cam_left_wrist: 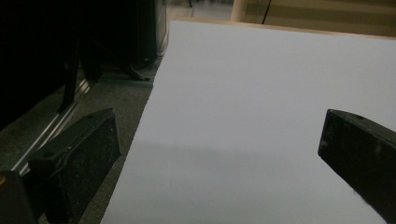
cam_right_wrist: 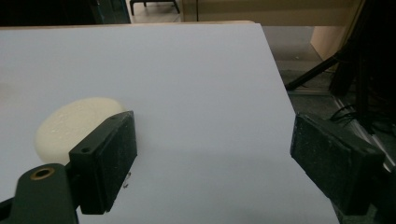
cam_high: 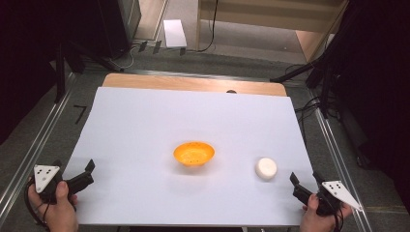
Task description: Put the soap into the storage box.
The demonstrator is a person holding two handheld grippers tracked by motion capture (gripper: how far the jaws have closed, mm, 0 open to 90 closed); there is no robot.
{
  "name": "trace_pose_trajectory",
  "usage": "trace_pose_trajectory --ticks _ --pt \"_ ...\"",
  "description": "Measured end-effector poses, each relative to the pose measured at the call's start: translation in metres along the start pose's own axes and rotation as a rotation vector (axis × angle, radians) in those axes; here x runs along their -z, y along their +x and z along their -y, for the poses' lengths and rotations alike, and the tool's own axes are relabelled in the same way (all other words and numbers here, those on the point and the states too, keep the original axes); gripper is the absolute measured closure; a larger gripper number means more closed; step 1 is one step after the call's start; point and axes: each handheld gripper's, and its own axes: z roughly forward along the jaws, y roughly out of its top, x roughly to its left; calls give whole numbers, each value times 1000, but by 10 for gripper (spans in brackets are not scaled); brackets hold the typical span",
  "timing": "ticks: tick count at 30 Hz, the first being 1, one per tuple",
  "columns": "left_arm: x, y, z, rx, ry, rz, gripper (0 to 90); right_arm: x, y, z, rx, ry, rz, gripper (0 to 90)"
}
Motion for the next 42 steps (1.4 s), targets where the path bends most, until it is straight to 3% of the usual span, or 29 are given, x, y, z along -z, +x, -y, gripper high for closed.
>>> trace_pose_trajectory --ticks 1,3,6,11,16,19,21,25,28,30,34,38,42 --pt "0 -1 0 -4 -5 -5 0 0 0 0 2 3 14 147" --pt "0 -1 0 -11 -5 -9 0 -1 2 0 -10 7 99 153" --pt "0 -2 0 -16 -2 -8 0 1 4 0 -8 -3 111 144" --pt "1 -4 1 -29 -14 -15 0 2 -5 0 -66 -9 7 144" --pt "1 -3 1 -26 -14 -15 0 0 -8 -1 -91 13 -2 132" --pt "1 -3 1 -28 -15 -16 0 1 -16 -4 -129 34 -47 123" --pt "1 -3 1 -29 -14 -16 0 1 -20 -6 -123 59 -73 103" --pt "-1 -4 0 -32 11 -24 0 0 -26 -14 -58 162 -88 73" --pt "-3 -5 -1 -30 25 -43 0 2 -29 -25 -43 242 -156 33" --pt "-4 -5 -1 -32 29 -45 0 4 -26 -32 33 298 -167 20" --pt "-5 -6 -1 -37 36 -47 0 0 -19 -40 134 424 -181 0" --pt "-3 -6 -1 -44 25 -38 0 -4 -15 -45 169 517 -228 0" --pt "-4 -5 -1 -38 32 -28 0 -11 -9 -49 220 584 -219 0"
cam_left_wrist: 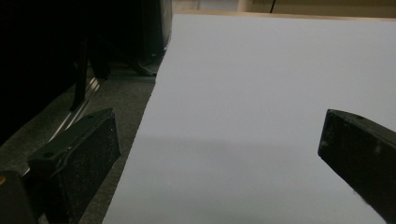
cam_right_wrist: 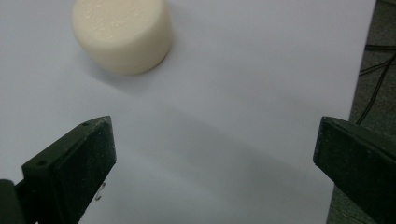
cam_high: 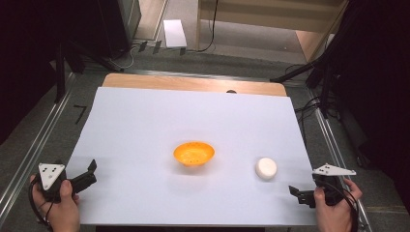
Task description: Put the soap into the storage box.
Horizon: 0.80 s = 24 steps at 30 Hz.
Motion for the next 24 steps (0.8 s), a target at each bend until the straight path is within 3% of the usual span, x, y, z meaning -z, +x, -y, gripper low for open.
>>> trace_pose_trajectory --ticks 7,14,17,24 --pt "-3 -1 -1 -9 37 -5 0 -8 14 -15 79 133 8 0" --pt "-3 -3 -1 -29 29 -5 0 -18 23 -26 120 218 -40 0" --pt "-2 -4 -1 -37 23 -6 0 -23 28 -31 120 230 -93 27" --pt "-2 -5 0 -50 22 -5 0 -31 41 -44 152 235 -106 58"
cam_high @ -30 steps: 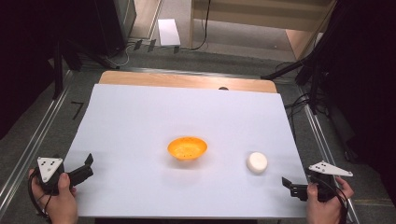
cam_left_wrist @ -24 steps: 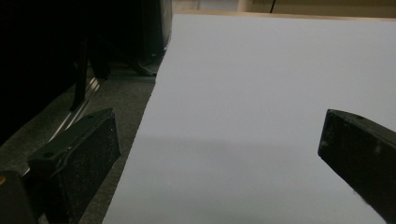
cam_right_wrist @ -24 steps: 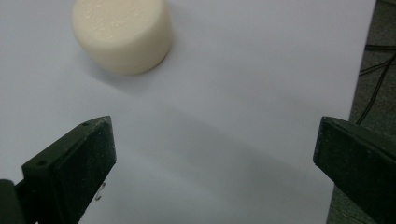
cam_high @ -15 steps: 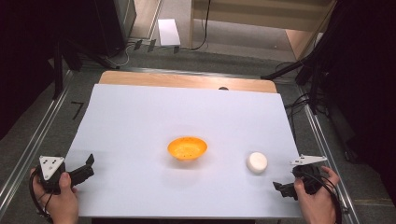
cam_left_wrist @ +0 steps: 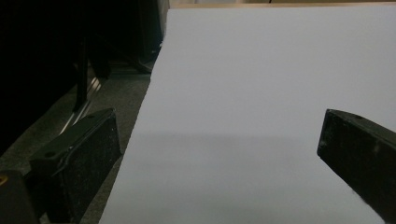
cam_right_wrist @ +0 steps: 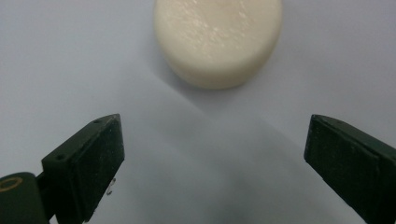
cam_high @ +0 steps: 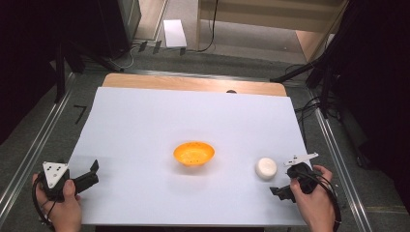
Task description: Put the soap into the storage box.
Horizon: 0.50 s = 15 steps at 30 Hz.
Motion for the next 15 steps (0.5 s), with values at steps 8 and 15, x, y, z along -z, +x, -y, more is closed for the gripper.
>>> trace_pose_trajectory --ticks 8,15 --pt "0 -1 0 -5 -2 1 0 -10 7 -18 4 -11 -19 140" --pt "0 -1 0 -11 0 2 0 -15 6 -28 -44 -20 6 211"
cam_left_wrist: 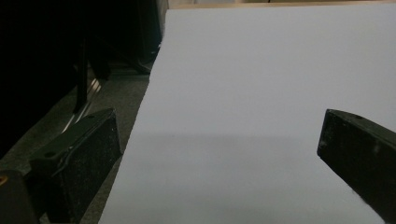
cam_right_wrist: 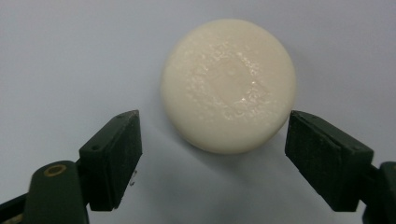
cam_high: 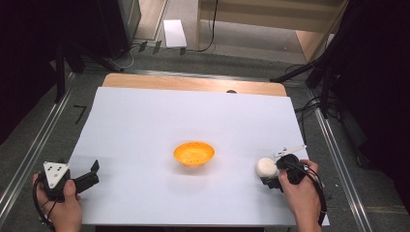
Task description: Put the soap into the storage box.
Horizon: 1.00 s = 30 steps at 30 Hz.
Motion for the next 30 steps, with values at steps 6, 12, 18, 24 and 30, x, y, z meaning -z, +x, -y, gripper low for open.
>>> trace_pose_trajectory --ticks 6,12,18,24,30 --pt "0 0 0 -7 0 3 0 -6 0 -7 -16 9 23 231" --pt "0 -1 0 -14 -1 -1 0 -11 0 -14 -62 -12 35 241" --pt "-1 -2 0 -18 0 2 0 -17 2 -22 -82 -12 41 238" --pt "-1 -2 0 -19 2 5 0 -23 1 -26 -116 -16 24 237" --pt "-1 -2 0 -20 3 4 0 -26 1 -31 -139 -10 22 238"
